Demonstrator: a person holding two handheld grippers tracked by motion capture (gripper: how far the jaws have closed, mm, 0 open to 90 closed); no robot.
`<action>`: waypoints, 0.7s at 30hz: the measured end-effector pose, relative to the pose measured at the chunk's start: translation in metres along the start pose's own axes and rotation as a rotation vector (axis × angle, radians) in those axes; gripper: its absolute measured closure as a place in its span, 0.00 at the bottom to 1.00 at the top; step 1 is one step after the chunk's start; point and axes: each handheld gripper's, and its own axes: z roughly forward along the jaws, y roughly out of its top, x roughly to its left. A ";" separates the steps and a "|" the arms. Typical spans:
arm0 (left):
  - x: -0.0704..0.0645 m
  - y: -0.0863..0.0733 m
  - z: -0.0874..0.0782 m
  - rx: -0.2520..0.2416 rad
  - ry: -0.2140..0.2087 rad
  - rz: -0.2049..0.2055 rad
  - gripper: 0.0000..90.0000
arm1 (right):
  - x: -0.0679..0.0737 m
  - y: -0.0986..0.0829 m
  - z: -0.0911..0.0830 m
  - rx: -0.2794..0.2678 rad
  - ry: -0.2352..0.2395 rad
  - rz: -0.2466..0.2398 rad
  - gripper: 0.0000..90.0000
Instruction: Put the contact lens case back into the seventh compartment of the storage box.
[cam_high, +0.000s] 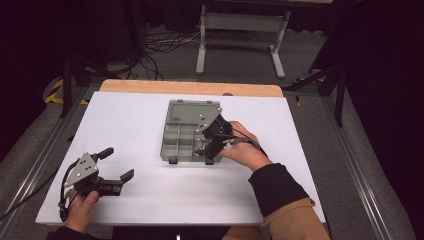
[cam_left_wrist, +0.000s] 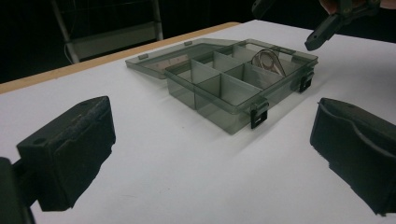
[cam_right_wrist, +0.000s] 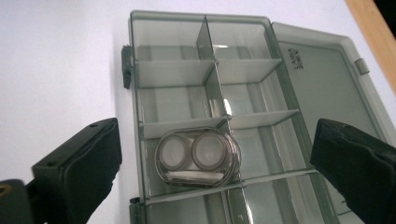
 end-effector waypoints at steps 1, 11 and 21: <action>0.000 0.000 0.000 0.000 0.000 0.000 0.01 | 0.001 0.001 -0.002 -0.005 0.005 0.000 0.03; 0.000 0.000 0.000 0.000 0.000 0.000 0.01 | 0.010 0.006 -0.023 -0.046 -0.014 -0.003 0.02; 0.000 0.000 0.000 -0.004 -0.001 -0.004 0.01 | 0.016 0.004 -0.037 -0.061 -0.037 0.011 0.02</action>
